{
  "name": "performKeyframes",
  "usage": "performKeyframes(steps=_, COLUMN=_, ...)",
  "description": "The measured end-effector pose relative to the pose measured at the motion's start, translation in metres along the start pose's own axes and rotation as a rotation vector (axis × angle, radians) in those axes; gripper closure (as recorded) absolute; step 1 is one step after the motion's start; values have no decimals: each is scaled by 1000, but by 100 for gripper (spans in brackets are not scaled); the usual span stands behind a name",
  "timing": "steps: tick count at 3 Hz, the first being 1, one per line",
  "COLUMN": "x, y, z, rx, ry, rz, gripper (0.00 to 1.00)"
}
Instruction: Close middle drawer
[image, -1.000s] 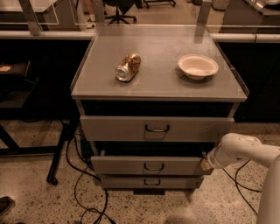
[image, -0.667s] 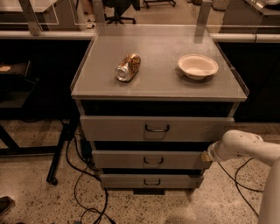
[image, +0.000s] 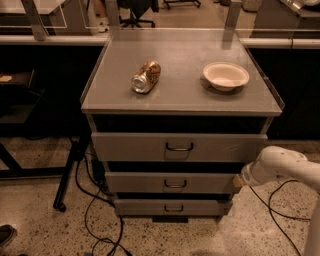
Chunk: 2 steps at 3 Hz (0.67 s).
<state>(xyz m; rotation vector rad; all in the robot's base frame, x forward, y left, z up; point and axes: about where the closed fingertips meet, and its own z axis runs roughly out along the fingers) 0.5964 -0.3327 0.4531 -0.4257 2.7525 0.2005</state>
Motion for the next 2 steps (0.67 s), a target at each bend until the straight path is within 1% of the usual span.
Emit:
performKeyframes(steps=1, x=38, y=-14, z=-32, rx=-30, ry=91, rz=52, gripper=100)
performKeyframes(steps=2, x=49, y=-12, z=-36, rx=-46, ry=127, rz=60, gripper=86)
